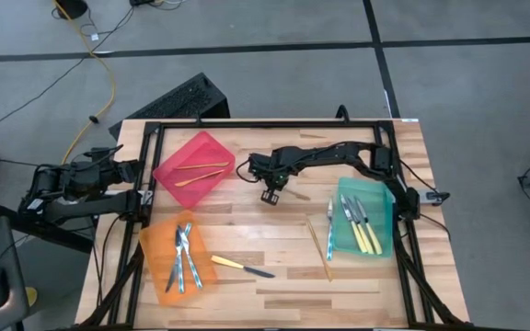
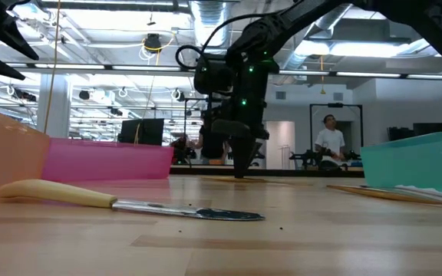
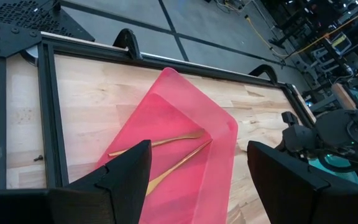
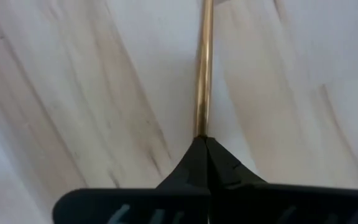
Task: Sort silverware by color (type)
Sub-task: Put the top gold knife into the red bin
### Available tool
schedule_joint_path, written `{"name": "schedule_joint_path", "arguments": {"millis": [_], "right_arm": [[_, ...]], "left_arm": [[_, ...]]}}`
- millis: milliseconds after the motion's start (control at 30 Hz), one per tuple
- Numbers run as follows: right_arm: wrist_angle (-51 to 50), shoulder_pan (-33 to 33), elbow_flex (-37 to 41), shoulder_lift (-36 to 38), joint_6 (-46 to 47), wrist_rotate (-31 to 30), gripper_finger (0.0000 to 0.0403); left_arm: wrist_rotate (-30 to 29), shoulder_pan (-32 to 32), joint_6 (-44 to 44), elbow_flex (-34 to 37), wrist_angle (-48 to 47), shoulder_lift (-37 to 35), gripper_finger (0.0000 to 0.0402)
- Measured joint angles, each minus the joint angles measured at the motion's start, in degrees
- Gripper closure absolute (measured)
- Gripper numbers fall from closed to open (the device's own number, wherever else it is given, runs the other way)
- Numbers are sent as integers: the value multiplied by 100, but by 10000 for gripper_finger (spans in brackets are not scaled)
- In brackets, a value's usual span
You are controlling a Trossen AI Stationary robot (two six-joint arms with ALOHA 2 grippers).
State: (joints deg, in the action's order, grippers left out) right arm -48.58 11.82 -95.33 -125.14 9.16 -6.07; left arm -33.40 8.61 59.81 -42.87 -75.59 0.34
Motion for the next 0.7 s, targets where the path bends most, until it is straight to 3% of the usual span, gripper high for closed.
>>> {"name": "schedule_joint_path", "arguments": {"millis": [600,700], "right_arm": [[66,1,-491,9,-36,-41,402],[79,33,-512,15,-325,-2,384]], "left_arm": [[3,0,0,2,0,0,155],[3,0,-1,0,-1,0,155]]}}
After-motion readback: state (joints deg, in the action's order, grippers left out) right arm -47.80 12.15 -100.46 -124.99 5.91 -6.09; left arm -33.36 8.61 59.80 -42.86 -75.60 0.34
